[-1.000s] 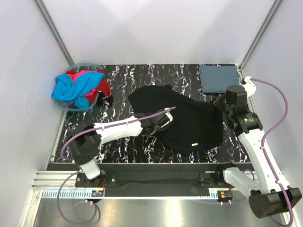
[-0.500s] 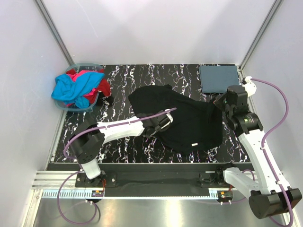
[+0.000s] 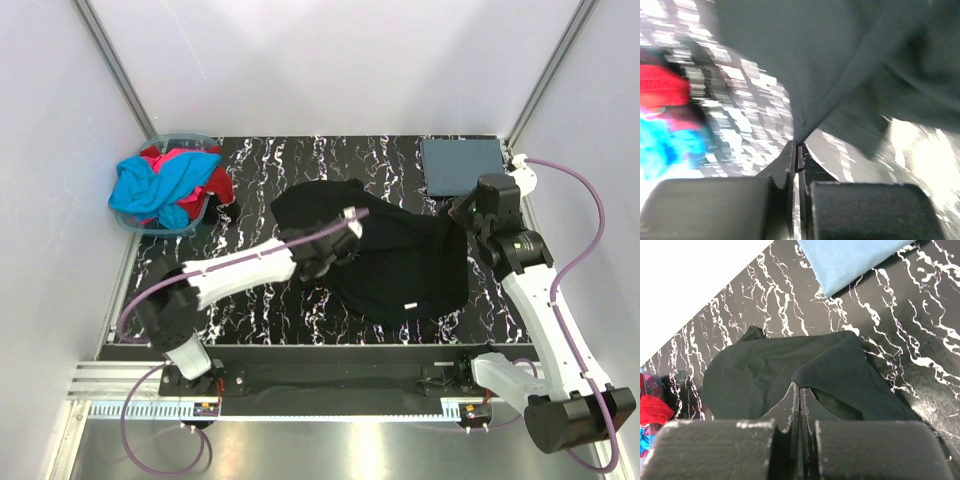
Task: Fold and stack the t-shirts
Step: Flatten the tshirt out
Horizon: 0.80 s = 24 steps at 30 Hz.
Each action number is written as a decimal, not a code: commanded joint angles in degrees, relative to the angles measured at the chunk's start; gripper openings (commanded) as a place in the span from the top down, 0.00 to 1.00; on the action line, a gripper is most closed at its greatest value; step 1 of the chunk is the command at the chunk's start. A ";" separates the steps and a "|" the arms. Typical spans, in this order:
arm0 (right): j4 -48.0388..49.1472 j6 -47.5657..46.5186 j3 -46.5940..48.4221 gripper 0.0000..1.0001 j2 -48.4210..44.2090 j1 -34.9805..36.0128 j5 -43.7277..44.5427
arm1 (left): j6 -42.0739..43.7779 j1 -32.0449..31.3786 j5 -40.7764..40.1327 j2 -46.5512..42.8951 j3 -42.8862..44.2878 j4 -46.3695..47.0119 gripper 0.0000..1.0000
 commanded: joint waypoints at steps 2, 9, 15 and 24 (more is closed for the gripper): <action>1.25 -3.47 8.50 1.00 0.62 -0.13 2.42 | 4.13 1.69 -18.14 -10.21 12.56 -0.59 1.00; 0.28 -6.73 25.28 1.00 1.85 -0.13 7.71 | 12.05 2.22 -28.55 -13.83 35.93 -0.32 1.00; 0.01 -7.17 35.58 1.00 -2.96 -0.13 9.55 | 18.28 -3.83 -35.05 -15.50 54.48 -0.32 1.00; -0.78 -5.59 39.45 1.00 -18.61 -0.13 9.64 | 4.01 -19.40 -26.39 -32.71 49.96 -0.50 1.00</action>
